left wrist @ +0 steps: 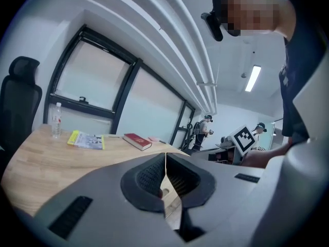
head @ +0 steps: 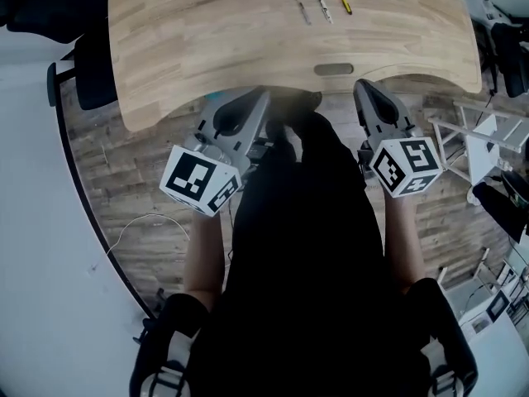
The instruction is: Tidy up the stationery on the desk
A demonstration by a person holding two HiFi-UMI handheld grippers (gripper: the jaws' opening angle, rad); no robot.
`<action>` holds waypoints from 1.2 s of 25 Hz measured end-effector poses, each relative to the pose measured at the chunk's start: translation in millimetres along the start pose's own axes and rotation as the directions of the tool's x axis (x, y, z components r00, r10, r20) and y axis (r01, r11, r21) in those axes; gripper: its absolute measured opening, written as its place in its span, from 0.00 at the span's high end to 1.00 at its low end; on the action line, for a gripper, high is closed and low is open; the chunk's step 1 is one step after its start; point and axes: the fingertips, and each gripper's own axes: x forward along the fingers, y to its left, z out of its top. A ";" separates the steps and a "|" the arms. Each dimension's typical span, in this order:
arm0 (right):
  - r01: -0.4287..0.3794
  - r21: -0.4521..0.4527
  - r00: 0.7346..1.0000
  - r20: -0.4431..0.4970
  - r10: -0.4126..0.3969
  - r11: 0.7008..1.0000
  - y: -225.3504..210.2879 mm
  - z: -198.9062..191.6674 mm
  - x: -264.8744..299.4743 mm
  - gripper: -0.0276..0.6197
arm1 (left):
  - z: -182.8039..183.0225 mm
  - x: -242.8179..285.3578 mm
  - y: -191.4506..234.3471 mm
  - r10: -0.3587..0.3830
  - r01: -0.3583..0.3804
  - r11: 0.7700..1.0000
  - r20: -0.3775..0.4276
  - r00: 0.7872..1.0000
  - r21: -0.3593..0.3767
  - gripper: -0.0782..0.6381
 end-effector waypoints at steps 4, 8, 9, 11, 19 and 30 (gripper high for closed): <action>-0.133 0.002 0.981 0.141 0.132 0.991 29.3 39.3 -35.7 0.92 | 29.8 -17.3 -21.9 -0.007 0.006 1.000 0.058 0.998 0.024 0.84; -0.196 -0.041 0.951 0.237 0.200 0.980 47.5 76.3 -64.7 0.92 | 58.0 -36.8 -41.4 -0.036 0.034 0.999 0.109 0.993 0.022 0.84; -0.203 -0.063 0.943 0.255 0.212 0.977 51.0 85.3 -70.7 0.92 | 63.7 -41.2 -45.3 -0.040 0.036 0.999 0.119 0.992 0.030 0.84; -0.202 -0.115 0.934 0.277 0.227 0.973 56.2 98.0 -80.1 0.92 | 71.9 -48.5 -50.5 -0.039 0.034 0.999 0.137 0.990 0.039 0.84; -0.191 -0.131 0.944 0.247 0.219 0.973 65.4 75.8 -85.7 0.92 | 68.8 -59.6 -53.5 0.000 -0.003 1.000 0.154 0.988 0.022 0.84; -0.210 -0.111 0.938 0.256 0.232 0.971 75.4 78.1 -80.7 0.92 | 69.7 -64.2 -45.4 0.006 -0.008 1.000 0.152 0.988 0.013 0.84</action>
